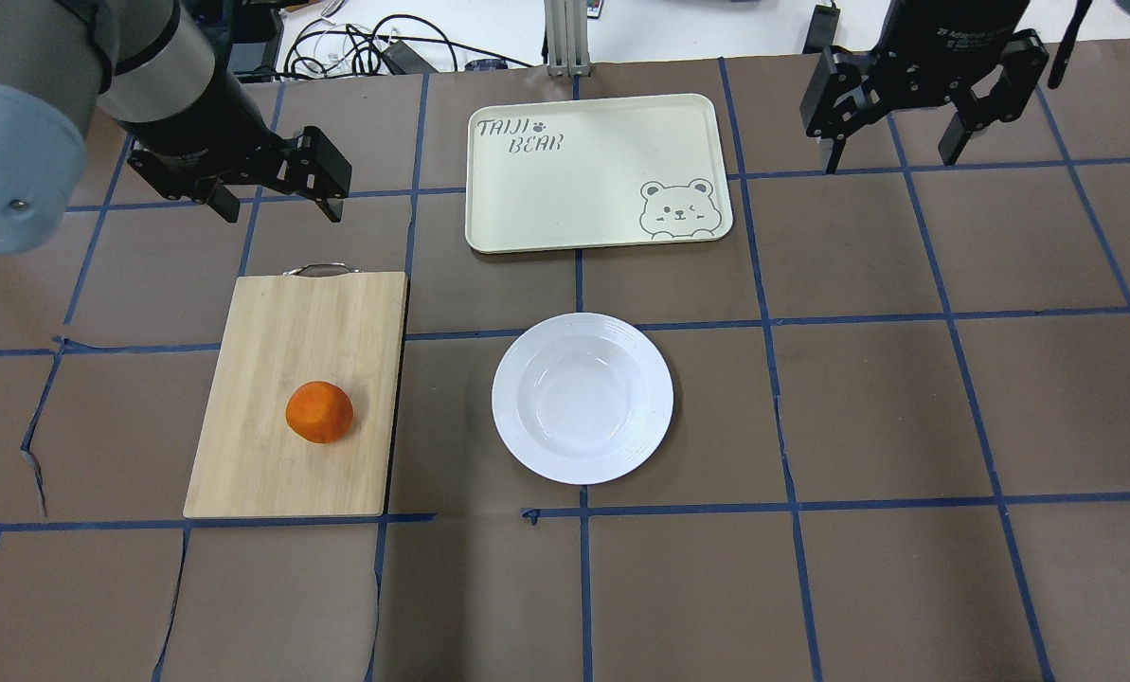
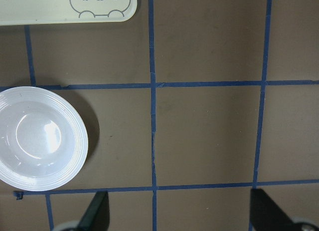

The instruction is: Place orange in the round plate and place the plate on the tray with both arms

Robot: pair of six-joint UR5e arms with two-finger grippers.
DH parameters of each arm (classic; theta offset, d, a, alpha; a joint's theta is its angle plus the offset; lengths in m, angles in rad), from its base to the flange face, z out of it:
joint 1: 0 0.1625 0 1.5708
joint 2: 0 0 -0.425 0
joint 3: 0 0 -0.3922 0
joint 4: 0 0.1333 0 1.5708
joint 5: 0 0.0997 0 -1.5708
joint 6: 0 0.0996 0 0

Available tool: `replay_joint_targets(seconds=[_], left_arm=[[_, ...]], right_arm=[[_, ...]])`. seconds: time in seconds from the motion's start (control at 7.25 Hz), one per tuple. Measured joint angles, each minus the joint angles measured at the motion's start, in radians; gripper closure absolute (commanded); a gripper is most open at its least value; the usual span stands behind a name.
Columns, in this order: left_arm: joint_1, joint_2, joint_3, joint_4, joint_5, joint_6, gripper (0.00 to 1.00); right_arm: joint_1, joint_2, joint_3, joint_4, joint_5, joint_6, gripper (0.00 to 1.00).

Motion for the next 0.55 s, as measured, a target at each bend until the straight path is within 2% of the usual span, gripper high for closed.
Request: replay_joint_targets(seconds=[0.55], left_arm=[[0.000,0.000,-0.002,-0.002,0.006,0.000,0.00]], right_arm=[[0.001,0.000,0.002,0.001,0.009,-0.002,0.00]])
